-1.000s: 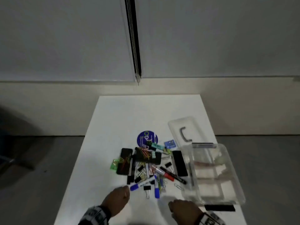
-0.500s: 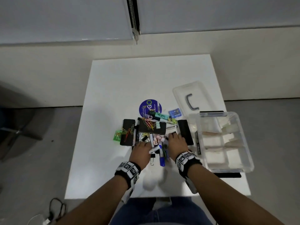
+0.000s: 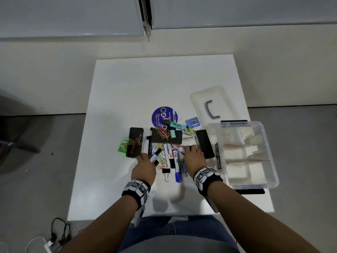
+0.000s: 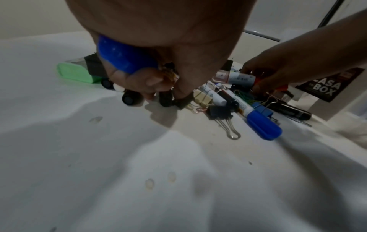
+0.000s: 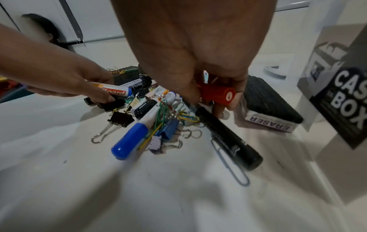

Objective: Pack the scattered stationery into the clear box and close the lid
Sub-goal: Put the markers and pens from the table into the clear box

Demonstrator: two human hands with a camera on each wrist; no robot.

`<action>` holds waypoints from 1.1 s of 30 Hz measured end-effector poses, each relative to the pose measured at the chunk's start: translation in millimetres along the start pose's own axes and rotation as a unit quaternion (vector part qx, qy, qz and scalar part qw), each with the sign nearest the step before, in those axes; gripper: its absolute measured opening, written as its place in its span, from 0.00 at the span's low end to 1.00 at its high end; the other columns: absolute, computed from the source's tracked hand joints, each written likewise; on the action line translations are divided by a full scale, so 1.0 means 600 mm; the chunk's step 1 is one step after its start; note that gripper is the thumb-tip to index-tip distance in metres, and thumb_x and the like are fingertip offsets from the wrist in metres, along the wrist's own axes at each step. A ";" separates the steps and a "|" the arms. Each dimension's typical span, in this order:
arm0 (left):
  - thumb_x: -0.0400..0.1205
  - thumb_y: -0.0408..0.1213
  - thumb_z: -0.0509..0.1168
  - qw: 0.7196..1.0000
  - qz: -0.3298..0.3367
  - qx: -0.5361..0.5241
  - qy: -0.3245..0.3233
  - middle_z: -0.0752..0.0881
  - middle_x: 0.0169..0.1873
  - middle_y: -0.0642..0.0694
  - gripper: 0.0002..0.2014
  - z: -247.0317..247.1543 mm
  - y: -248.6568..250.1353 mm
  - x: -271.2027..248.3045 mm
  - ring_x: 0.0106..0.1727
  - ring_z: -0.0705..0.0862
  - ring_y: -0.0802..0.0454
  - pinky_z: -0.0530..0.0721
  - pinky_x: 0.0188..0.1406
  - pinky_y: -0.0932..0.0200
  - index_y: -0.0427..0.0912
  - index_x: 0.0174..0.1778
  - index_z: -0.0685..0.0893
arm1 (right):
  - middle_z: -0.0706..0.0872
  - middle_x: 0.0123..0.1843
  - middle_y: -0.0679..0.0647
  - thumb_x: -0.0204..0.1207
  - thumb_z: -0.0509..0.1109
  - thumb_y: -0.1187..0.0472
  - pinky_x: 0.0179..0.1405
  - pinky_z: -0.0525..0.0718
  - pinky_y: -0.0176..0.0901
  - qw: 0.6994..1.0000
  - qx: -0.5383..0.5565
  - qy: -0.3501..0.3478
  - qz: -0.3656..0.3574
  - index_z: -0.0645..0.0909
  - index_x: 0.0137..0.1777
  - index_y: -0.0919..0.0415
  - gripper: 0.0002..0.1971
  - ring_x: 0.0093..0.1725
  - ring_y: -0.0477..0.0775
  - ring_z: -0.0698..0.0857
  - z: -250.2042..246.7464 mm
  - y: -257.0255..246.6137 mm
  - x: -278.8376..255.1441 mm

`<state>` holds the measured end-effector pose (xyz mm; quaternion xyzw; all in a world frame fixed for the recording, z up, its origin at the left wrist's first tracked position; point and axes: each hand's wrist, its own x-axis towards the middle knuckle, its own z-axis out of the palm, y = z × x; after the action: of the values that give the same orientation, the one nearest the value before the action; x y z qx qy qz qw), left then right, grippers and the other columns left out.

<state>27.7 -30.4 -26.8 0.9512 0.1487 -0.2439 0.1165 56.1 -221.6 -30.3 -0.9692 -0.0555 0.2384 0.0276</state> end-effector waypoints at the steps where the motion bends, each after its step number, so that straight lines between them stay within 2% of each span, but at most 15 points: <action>1: 0.84 0.41 0.57 1.000 0.000 -0.001 -0.001 0.72 0.70 0.33 0.20 0.000 0.002 0.002 0.52 0.87 0.34 0.83 0.47 0.47 0.36 0.70 0.67 | 0.76 0.68 0.64 0.71 0.72 0.66 0.63 0.76 0.55 1.000 -0.001 0.000 0.004 0.68 0.70 0.65 0.28 0.66 0.66 0.77 0.000 0.001 -0.003; 4: 0.83 0.41 0.58 1.000 -0.006 -0.018 -0.017 0.78 0.64 0.34 0.21 -0.006 0.012 0.008 0.54 0.86 0.34 0.82 0.50 0.45 0.35 0.69 0.67 | 0.79 0.66 0.64 0.75 0.66 0.66 0.62 0.76 0.55 1.000 -0.010 -0.006 0.009 0.70 0.69 0.66 0.21 0.66 0.65 0.78 -0.004 0.005 -0.006; 6: 0.82 0.41 0.59 0.999 -0.014 -0.029 -0.026 0.82 0.60 0.34 0.21 -0.010 0.019 0.008 0.55 0.86 0.34 0.82 0.50 0.46 0.35 0.68 0.67 | 0.80 0.66 0.64 0.74 0.67 0.65 0.62 0.77 0.55 1.000 -0.005 -0.011 0.012 0.71 0.68 0.66 0.22 0.65 0.64 0.79 -0.008 0.006 -0.005; 9: 0.82 0.41 0.59 0.999 -0.010 -0.046 -0.020 0.86 0.53 0.35 0.19 -0.016 0.023 0.001 0.50 0.86 0.34 0.78 0.44 0.49 0.37 0.66 0.67 | 0.79 0.66 0.64 0.71 0.72 0.67 0.61 0.79 0.55 0.998 0.046 -0.020 0.024 0.68 0.70 0.66 0.28 0.65 0.65 0.80 -0.022 0.006 -0.009; 12: 0.83 0.41 0.58 0.999 0.044 -0.016 -0.005 0.86 0.45 0.38 0.14 -0.036 0.018 -0.012 0.43 0.86 0.37 0.77 0.39 0.52 0.39 0.61 0.68 | 0.75 0.68 0.67 0.73 0.67 0.74 0.58 0.82 0.55 0.983 0.178 -0.025 0.025 0.58 0.79 0.65 0.35 0.61 0.68 0.82 -0.050 0.017 -0.022; 13: 0.83 0.40 0.57 0.998 0.058 -0.010 -0.003 0.85 0.42 0.40 0.12 -0.046 0.016 -0.016 0.40 0.84 0.38 0.77 0.38 0.53 0.40 0.59 0.69 | 0.73 0.68 0.68 0.74 0.65 0.76 0.56 0.82 0.55 0.975 0.221 -0.032 0.019 0.58 0.79 0.65 0.34 0.60 0.69 0.82 -0.063 0.026 -0.029; 15: 0.83 0.40 0.57 0.997 0.076 0.001 -0.002 0.82 0.38 0.42 0.10 -0.072 0.014 -0.025 0.36 0.80 0.40 0.77 0.38 0.53 0.41 0.57 0.71 | 0.74 0.66 0.67 0.76 0.61 0.75 0.51 0.79 0.50 0.965 0.261 -0.038 -0.013 0.65 0.74 0.65 0.25 0.55 0.67 0.82 -0.093 0.048 -0.042; 17: 0.83 0.41 0.57 0.995 0.101 0.017 0.003 0.82 0.37 0.42 0.08 -0.100 0.019 -0.035 0.35 0.79 0.41 0.80 0.37 0.52 0.40 0.52 0.72 | 0.75 0.60 0.65 0.79 0.58 0.72 0.45 0.76 0.45 0.958 0.281 -0.018 -0.062 0.71 0.67 0.64 0.16 0.48 0.63 0.81 -0.131 0.077 -0.060; 19: 0.84 0.41 0.57 0.991 0.130 0.017 0.008 0.81 0.36 0.43 0.07 -0.127 0.036 -0.046 0.36 0.81 0.40 0.82 0.38 0.51 0.40 0.49 0.72 | 0.78 0.55 0.62 0.81 0.57 0.69 0.41 0.77 0.46 0.946 0.307 0.017 -0.103 0.73 0.62 0.62 0.11 0.45 0.61 0.80 -0.179 0.110 -0.079; 23: 0.85 0.39 0.54 0.975 0.220 0.012 -0.016 0.73 0.30 0.50 0.09 -0.158 0.114 -0.062 0.42 0.83 0.36 0.80 0.41 0.47 0.38 0.52 0.74 | 0.84 0.50 0.58 0.79 0.62 0.69 0.47 0.81 0.54 0.955 0.254 0.078 -0.133 0.74 0.56 0.58 0.09 0.47 0.61 0.83 -0.248 0.197 -0.108; 25: 0.83 0.42 0.53 0.971 0.234 -0.040 -0.035 0.73 0.29 0.49 0.09 -0.159 0.162 -0.067 0.40 0.81 0.36 0.79 0.40 0.47 0.42 0.53 0.72 | 0.84 0.49 0.54 0.78 0.64 0.70 0.48 0.82 0.50 0.972 0.198 0.072 -0.105 0.75 0.56 0.56 0.10 0.48 0.58 0.84 -0.258 0.240 -0.114; 27: 0.84 0.41 0.53 0.966 0.245 -0.070 -0.047 0.80 0.34 0.42 0.13 -0.159 0.208 -0.070 0.40 0.81 0.35 0.79 0.40 0.46 0.41 0.62 0.71 | 0.83 0.50 0.54 0.78 0.60 0.71 0.46 0.78 0.45 0.993 0.100 -0.009 -0.058 0.76 0.56 0.56 0.12 0.51 0.58 0.83 -0.257 0.276 -0.118; 29: 0.86 0.40 0.53 0.964 0.249 -0.076 -0.049 0.84 0.44 0.35 0.19 -0.160 0.247 -0.071 0.44 0.82 0.35 0.78 0.41 0.48 0.38 0.72 0.67 | 0.85 0.56 0.58 0.78 0.58 0.71 0.47 0.77 0.46 0.996 -0.002 -0.086 -0.035 0.77 0.61 0.58 0.15 0.55 0.61 0.85 -0.250 0.296 -0.124; 31: 0.86 0.39 0.53 0.961 0.259 -0.083 -0.038 0.83 0.42 0.33 0.16 -0.160 0.276 -0.072 0.38 0.79 0.37 0.73 0.36 0.51 0.37 0.68 0.69 | 0.85 0.59 0.58 0.78 0.57 0.72 0.48 0.79 0.48 0.991 -0.044 -0.111 -0.052 0.75 0.69 0.52 0.23 0.57 0.61 0.85 -0.234 0.299 -0.124; 33: 0.85 0.39 0.54 0.958 0.272 -0.086 -0.032 0.81 0.37 0.37 0.12 -0.161 0.297 -0.076 0.36 0.79 0.38 0.74 0.34 0.48 0.38 0.62 0.71 | 0.84 0.59 0.55 0.78 0.57 0.72 0.47 0.80 0.46 0.988 -0.039 -0.128 -0.083 0.66 0.77 0.38 0.34 0.57 0.60 0.86 -0.206 0.293 -0.113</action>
<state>91.5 -178.1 105.0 0.9338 -0.0990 -0.2201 0.2642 70.8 -407.7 96.0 -0.9232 -0.1482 0.3547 0.0020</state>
